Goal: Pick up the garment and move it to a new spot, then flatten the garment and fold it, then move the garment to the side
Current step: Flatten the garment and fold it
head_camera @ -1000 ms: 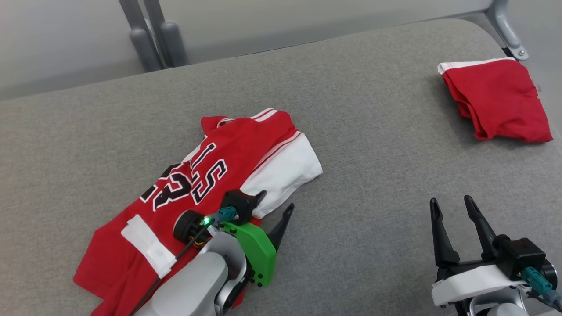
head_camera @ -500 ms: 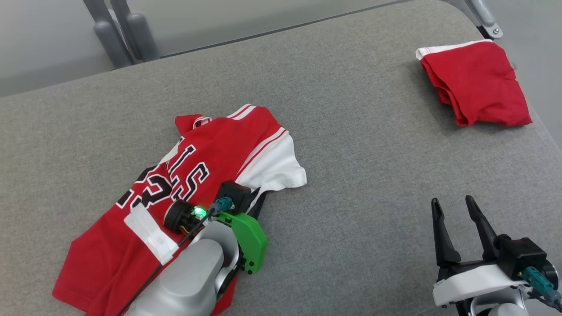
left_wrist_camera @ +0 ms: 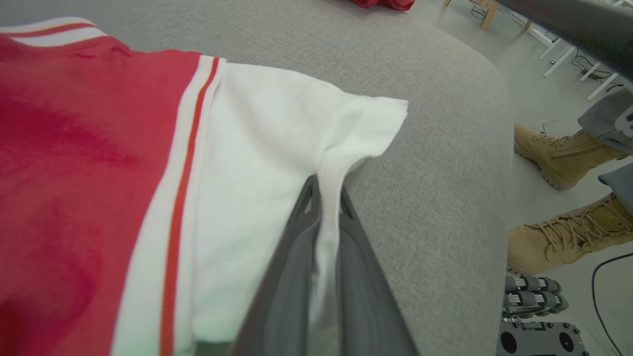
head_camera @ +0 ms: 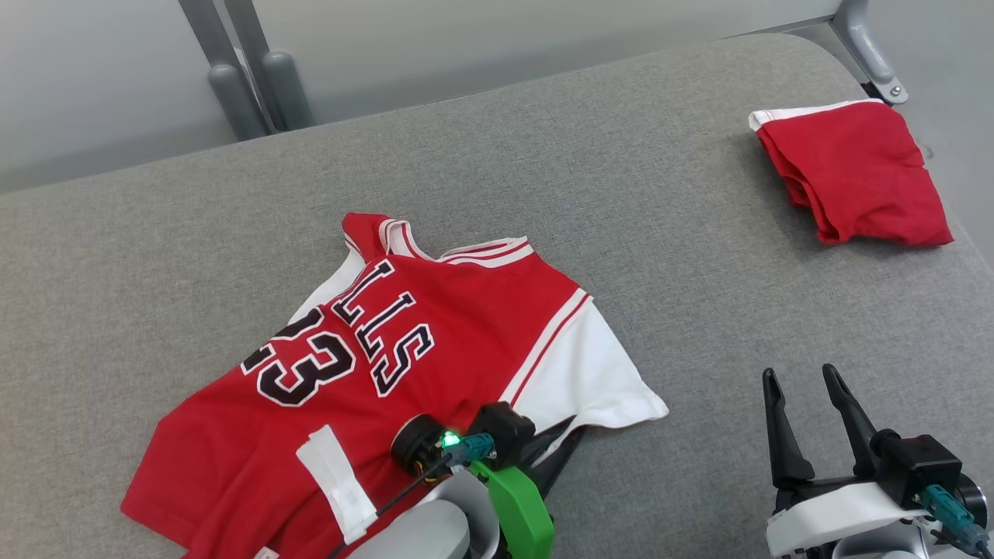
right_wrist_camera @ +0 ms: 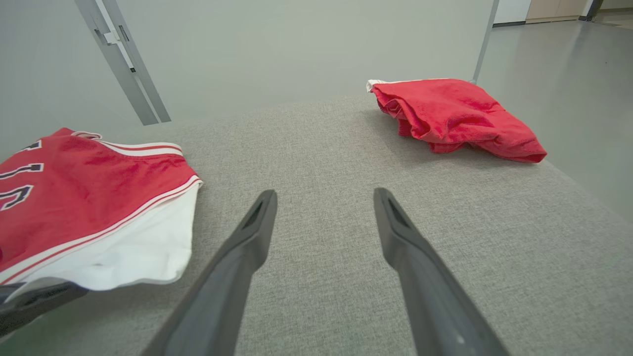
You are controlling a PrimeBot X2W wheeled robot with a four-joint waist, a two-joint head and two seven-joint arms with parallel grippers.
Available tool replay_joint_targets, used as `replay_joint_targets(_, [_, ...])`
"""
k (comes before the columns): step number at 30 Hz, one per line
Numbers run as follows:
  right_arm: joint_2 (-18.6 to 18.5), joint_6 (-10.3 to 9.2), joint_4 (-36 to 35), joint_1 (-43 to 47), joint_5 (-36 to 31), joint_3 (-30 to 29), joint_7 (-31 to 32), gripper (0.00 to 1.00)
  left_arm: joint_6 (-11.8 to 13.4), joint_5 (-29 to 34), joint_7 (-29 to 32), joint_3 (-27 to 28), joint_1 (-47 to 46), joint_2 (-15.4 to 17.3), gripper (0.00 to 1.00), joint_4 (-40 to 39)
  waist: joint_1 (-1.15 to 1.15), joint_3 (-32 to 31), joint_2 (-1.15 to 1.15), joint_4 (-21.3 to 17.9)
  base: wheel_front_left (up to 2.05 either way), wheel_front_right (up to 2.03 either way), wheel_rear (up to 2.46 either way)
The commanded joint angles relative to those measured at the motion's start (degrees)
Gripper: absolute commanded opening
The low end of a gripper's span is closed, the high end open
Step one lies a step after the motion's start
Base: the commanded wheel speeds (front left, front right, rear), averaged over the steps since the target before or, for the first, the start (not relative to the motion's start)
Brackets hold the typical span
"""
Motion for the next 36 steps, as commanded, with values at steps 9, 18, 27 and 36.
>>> replay_joint_targets(9, [-0.89,0.00,-1.71,1.59,-1.57,-1.18,-0.16,1.00,3.74,0.77,-2.01,9.65,4.53,3.02,1.00,-16.10,0.00,-2.97,0.00,2.59,0.00,0.00,0.00])
replay_joint_targets(18, [-1.86,0.00,-3.27,4.71,-1.94,-5.84,-0.16,1.00,16.82,10.35,-1.83,28.90,26.90,15.01,1.00,-33.31,0.00,-9.22,0.00,10.66,0.00,0.00,0.00])
replay_joint_targets(27, [-1.71,0.00,-2.07,5.83,-2.90,-7.16,-0.17,1.00,14.58,12.87,-1.85,53.38,41.73,15.04,1.00,-33.81,0.00,-12.01,0.00,16.76,0.00,0.00,0.00])
replay_joint_targets(36, [-0.76,0.00,-0.85,6.64,-3.58,-6.82,-0.16,1.00,1.11,16.17,-1.85,62.26,43.79,9.87,1.00,-32.23,0.00,-12.47,0.00,17.11,0.00,0.00,0.00])
